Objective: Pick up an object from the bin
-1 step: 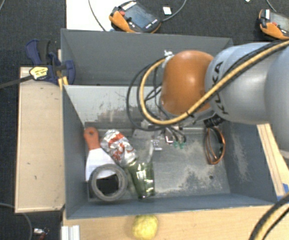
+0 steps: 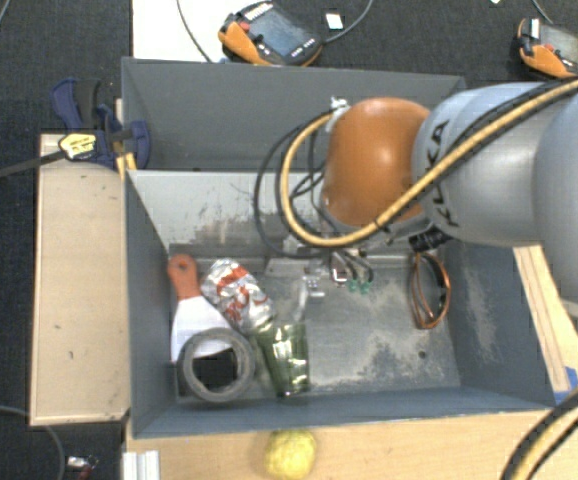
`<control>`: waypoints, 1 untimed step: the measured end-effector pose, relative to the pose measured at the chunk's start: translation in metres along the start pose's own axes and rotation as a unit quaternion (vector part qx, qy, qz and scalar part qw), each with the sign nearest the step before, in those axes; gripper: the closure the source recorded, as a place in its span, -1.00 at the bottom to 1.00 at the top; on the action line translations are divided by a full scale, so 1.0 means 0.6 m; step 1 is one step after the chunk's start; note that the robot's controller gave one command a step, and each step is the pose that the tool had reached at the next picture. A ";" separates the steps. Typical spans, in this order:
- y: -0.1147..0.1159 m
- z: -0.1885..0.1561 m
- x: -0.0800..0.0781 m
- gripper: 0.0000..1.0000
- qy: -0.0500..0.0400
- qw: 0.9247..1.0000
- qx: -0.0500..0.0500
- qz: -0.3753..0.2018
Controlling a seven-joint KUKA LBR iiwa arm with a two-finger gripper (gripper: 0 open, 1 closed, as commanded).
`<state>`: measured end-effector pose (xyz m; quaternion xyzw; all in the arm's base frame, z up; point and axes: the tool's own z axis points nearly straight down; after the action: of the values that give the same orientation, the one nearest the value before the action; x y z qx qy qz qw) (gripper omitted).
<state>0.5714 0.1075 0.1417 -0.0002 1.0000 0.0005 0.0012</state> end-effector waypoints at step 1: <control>0.102 0.109 0.006 -1.00 -0.005 0.989 -0.006 0.146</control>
Offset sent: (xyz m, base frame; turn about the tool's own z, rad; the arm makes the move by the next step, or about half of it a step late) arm -0.0057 0.0753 0.0110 0.2329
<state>0.5677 0.1688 0.0763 0.1453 0.9893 0.0068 0.0062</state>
